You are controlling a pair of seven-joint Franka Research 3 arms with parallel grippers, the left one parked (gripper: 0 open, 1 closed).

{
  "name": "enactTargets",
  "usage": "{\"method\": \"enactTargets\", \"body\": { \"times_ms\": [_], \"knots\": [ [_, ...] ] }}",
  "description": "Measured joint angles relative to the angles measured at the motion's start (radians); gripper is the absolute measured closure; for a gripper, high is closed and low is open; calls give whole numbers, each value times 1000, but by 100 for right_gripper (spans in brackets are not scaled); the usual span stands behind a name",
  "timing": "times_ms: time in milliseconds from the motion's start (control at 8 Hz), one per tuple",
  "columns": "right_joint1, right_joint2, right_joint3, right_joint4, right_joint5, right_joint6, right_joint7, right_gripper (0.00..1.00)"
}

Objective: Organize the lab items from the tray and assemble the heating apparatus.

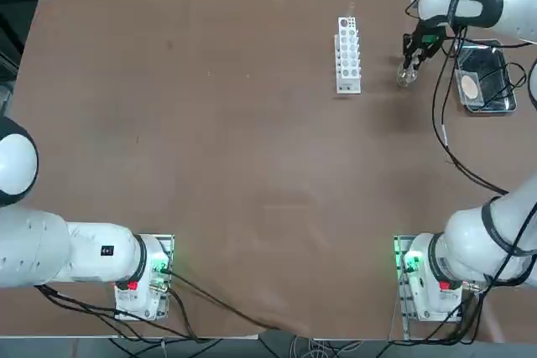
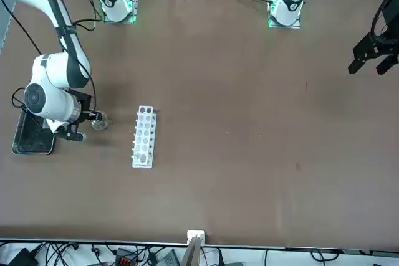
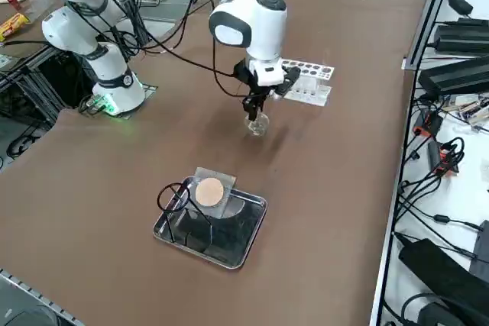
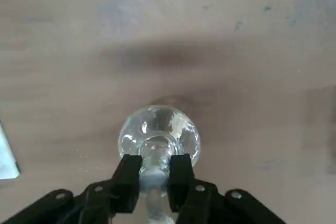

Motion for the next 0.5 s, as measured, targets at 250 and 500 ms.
{"method": "enactTargets", "body": {
  "times_ms": [250, 500],
  "knots": [
    [-6, 3, 0, -8, -1, 0, 0, 68],
    [-6, 4, -1, -8, -2, 0, 0, 35]
  ]
}}
